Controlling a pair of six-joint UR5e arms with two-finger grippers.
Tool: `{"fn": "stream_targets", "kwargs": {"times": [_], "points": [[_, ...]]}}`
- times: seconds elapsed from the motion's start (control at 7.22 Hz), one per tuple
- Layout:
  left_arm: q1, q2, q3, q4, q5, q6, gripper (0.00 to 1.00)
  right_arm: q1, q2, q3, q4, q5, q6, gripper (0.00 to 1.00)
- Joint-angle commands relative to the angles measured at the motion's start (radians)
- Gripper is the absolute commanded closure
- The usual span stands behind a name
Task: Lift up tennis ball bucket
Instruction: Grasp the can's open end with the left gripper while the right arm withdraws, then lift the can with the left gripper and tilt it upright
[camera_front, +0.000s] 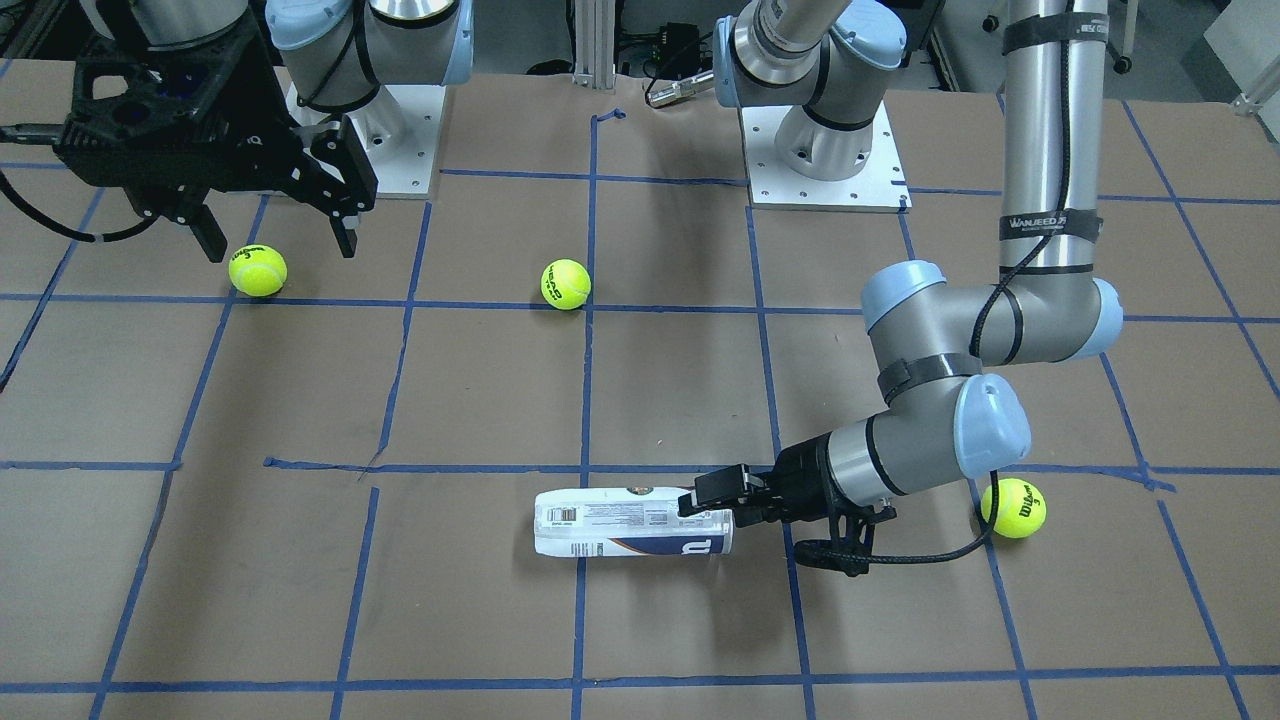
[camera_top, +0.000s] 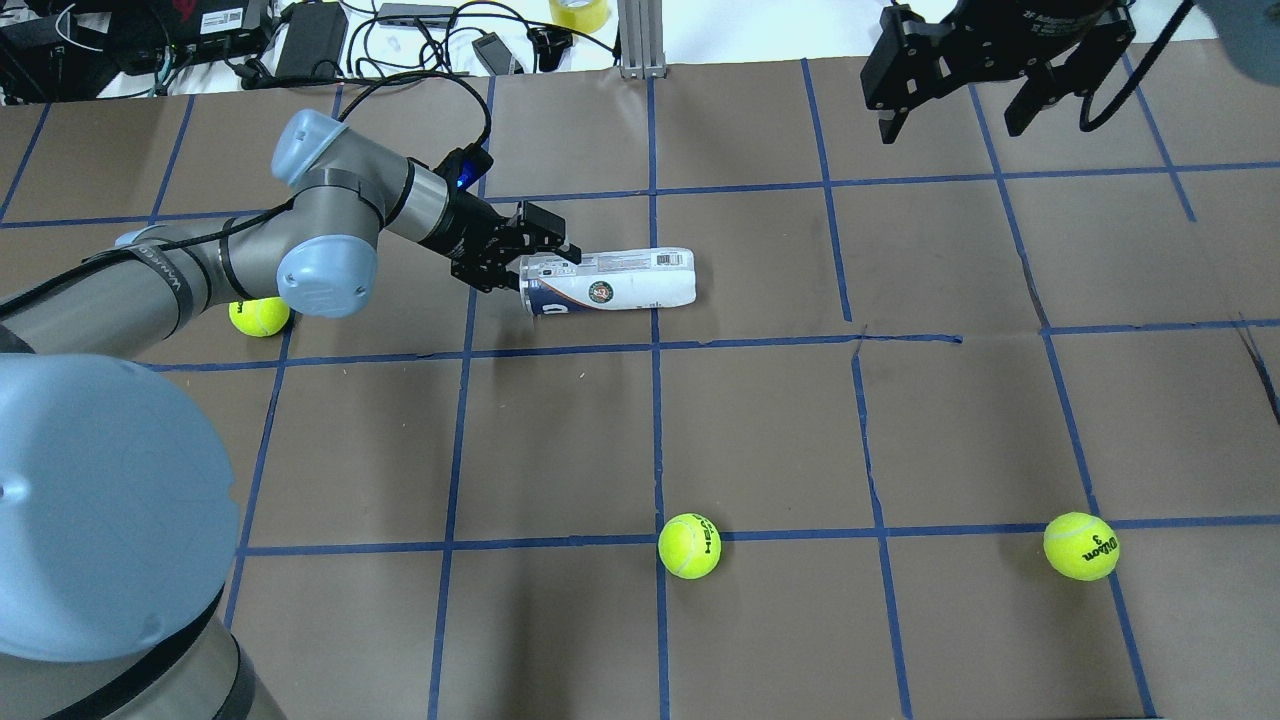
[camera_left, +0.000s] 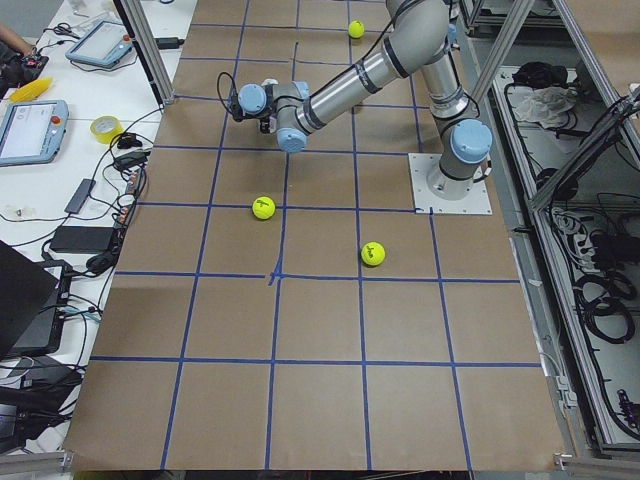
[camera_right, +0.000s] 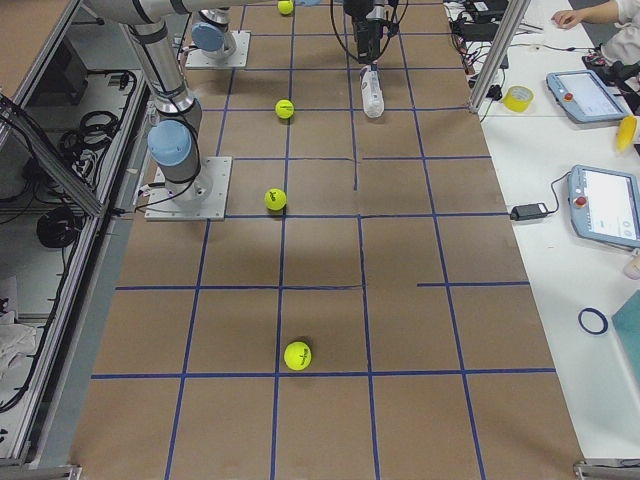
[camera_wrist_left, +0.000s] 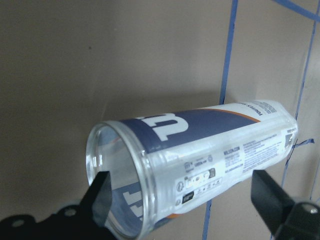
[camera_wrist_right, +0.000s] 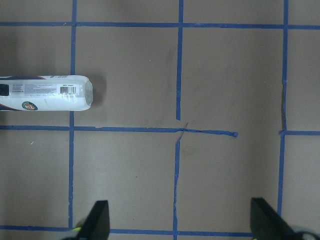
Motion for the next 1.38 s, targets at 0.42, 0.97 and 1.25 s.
{"fn": "stream_targets", "kwargs": {"times": [0.42, 0.97, 1.25], "points": [[-0.018, 0.045, 0.064, 0.008, 0.003, -0.396, 1.0, -0.006, -0.012, 0.005, 0.01, 0.003, 0.108, 0.0], [-0.024, 0.117, 0.322, -0.102, 0.21, -0.541, 1.0, -0.027, -0.012, 0.005, 0.004, 0.005, 0.108, 0.0], [-0.081, 0.128, 0.39, -0.287, 0.427, -0.2, 1.0, -0.029, -0.012, 0.005, 0.004, 0.003, 0.111, 0.01]]}}
